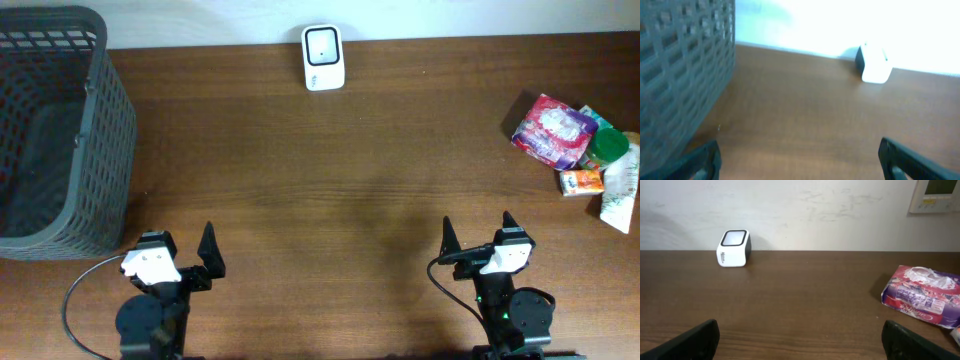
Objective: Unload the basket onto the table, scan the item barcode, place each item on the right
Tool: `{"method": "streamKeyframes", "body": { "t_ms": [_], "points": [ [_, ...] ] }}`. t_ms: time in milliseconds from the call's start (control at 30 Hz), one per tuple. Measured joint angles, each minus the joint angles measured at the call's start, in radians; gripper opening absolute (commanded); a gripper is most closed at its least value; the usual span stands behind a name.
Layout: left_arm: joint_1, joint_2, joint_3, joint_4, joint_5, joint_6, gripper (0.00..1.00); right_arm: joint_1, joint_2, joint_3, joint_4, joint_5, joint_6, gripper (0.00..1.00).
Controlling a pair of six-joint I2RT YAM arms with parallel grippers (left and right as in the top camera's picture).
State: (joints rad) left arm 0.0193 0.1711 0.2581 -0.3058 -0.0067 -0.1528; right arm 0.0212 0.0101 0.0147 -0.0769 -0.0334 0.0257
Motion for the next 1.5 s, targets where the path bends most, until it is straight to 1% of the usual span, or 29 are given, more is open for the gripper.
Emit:
{"method": "streamKeyframes", "body": {
  "t_ms": [133,167,233,300,433,567,667,767,800,933,1000,1500],
  "points": [
    [0.0,-0.063,-0.103,0.138,0.028,0.004,0.99,0.0,0.0,0.0,0.0,0.0,0.0,0.99],
    [0.0,-0.079,-0.128,0.173,0.039,0.019,0.99,0.0,0.0,0.0,0.0,0.0,0.0,0.99],
    [0.0,-0.112,-0.169,0.235,0.076,0.085,0.99,0.0,0.0,0.0,0.0,0.0,-0.001,0.99],
    [0.0,-0.146,-0.2,0.27,0.101,0.129,0.99,0.0,0.0,0.0,0.0,0.0,0.0,0.99],
    [0.0,-0.156,-0.24,0.308,0.113,0.157,0.99,0.0,0.0,0.0,0.0,0.0,0.0,0.99],
    [0.0,-0.156,-0.241,0.309,0.112,0.195,0.99,0.0,0.0,0.0,0.0,0.0,0.0,0.99],
    [0.0,-0.157,-0.243,0.234,0.1,0.215,0.99,0.0,0.0,0.0,0.0,0.0,0.0,0.99],
    [0.0,-0.157,-0.243,0.233,0.085,0.217,0.99,0.0,0.0,0.0,0.0,0.0,0.0,0.99],
    [0.0,-0.157,-0.243,0.232,0.08,0.212,0.99,0.0,0.0,0.0,0.0,0.0,0.0,0.99],
    [0.0,-0.158,-0.243,0.226,0.025,0.101,0.99,0.0,0.0,0.0,0.0,0.0,0.0,0.99],
    [0.0,-0.157,-0.243,0.225,0.013,0.084,0.99,0.0,0.0,0.0,0.0,0.0,0.0,0.99],
    [0.0,-0.158,-0.243,0.224,0.006,0.122,0.99,0.0,0.0,0.0,0.0,0.0,0.0,0.99]
  ]
}}
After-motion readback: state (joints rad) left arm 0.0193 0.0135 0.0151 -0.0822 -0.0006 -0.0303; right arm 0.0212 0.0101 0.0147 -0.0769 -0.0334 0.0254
